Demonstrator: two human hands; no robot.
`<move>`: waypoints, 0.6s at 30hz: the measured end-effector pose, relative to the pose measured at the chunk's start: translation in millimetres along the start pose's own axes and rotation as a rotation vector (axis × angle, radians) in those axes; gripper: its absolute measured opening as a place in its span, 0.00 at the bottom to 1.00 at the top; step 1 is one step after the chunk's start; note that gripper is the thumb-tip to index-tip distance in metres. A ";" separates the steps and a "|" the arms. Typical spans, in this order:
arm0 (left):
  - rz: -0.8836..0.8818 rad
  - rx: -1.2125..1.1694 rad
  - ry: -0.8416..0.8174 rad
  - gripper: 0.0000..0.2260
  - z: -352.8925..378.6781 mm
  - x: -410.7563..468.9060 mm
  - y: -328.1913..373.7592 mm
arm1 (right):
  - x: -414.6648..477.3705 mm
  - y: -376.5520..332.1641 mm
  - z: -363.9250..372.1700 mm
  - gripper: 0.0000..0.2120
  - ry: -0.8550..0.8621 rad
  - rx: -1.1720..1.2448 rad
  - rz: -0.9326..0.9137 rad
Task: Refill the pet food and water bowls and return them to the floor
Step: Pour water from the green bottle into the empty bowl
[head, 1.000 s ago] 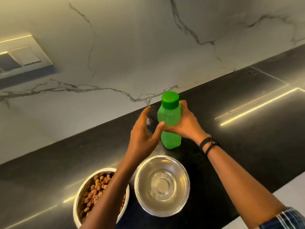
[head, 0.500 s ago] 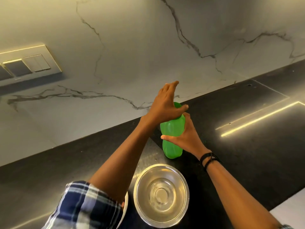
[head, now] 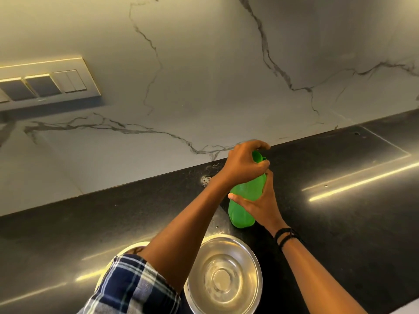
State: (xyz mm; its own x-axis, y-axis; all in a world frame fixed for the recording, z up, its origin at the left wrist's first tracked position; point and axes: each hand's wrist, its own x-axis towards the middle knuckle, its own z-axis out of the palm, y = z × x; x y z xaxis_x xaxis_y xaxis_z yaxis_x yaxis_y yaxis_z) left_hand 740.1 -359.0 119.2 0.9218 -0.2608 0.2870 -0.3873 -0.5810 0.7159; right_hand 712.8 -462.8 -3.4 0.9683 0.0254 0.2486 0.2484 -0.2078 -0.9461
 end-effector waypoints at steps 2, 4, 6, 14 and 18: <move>-0.008 0.020 0.014 0.15 1.1 -0.1 1.1 | -0.7 -1.0 -0.1 0.52 0.000 0.005 -0.007; -0.048 0.092 0.108 0.12 8.0 -3.0 4.7 | -2.1 -0.8 -0.6 0.50 -0.001 0.012 -0.011; -0.122 0.189 0.222 0.13 14.8 -5.7 10.5 | -3.6 0.2 -0.9 0.49 -0.008 0.020 -0.013; -0.266 -0.140 0.209 0.15 -35.3 -19.9 1.6 | 0.3 2.4 0.8 0.48 0.039 -0.011 -0.081; -0.253 -0.202 0.277 0.08 -48.1 -26.7 -9.2 | 0.5 4.6 1.9 0.48 0.037 -0.020 -0.099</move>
State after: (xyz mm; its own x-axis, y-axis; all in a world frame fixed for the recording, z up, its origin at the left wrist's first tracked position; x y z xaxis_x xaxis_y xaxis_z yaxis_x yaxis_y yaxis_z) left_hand 720.0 -309.7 135.6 0.9685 0.1034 0.2266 -0.1619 -0.4301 0.8881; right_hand 714.5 -461.9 -8.0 0.9374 0.0105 0.3482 0.3415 -0.2251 -0.9125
